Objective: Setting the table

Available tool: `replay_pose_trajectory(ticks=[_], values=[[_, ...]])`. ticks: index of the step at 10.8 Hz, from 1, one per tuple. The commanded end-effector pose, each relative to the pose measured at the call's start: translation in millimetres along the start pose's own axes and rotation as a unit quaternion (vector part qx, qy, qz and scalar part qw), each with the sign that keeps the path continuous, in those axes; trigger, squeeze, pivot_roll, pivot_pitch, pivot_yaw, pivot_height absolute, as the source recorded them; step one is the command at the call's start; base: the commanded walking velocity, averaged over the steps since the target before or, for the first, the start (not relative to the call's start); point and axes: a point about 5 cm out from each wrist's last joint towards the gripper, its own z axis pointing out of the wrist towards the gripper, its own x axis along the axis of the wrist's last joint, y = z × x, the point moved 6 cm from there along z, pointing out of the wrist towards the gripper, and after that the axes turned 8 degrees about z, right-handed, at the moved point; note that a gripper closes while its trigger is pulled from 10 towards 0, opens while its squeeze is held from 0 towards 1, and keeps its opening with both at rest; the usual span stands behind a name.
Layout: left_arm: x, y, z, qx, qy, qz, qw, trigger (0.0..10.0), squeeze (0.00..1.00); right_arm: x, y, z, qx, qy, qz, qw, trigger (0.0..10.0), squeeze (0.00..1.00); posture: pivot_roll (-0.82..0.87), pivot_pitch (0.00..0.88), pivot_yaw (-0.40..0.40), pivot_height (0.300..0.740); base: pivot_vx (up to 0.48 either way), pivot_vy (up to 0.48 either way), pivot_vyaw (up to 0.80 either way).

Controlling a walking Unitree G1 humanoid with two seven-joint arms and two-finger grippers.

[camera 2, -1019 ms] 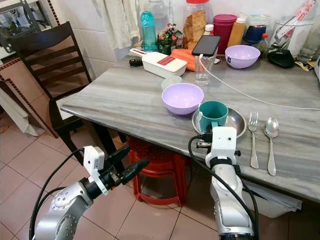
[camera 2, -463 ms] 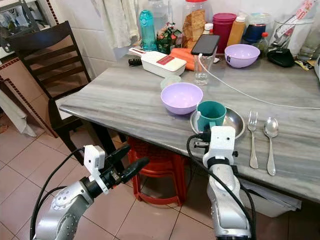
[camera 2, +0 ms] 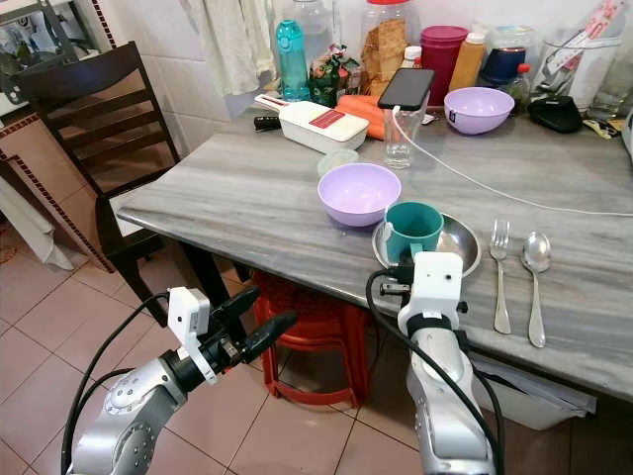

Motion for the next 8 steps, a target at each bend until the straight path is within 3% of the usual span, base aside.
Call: replay_pose_trajectory(ticks=[1,3,5,8], values=[[0,-3.1,0.6,0.003,-0.008,0.007,1.000,10.0,0.00,3,-6.4,-1.8,0.011,0.000,0.004,1.000,10.0,0.00,-0.14,0.030,0.104,0.740,0.000,0.000,0.00],[1,-4.3,2.5,0.007,-0.009,0.010,1.000,10.0,0.00,11,-2.7,-2.6,0.002,0.019,-0.011,1.000,10.0,0.00,-0.14,0.029,0.107,0.740,0.000,0.000,0.00],[0,-17.6,4.4,0.048,-0.020,0.021,0.998,10.0,0.00,31,7.5,-2.5,-0.019,0.065,-0.037,0.997,10.0,0.00,-0.14,0.027,0.108,0.740,0.000,0.000,0.00],[4,-32.5,3.4,0.097,-0.014,0.041,0.994,10.0,0.00,42,13.2,-2.7,-0.032,0.086,-0.046,0.995,10.0,0.00,-0.14,0.025,0.104,0.740,0.000,0.000,-0.15]])
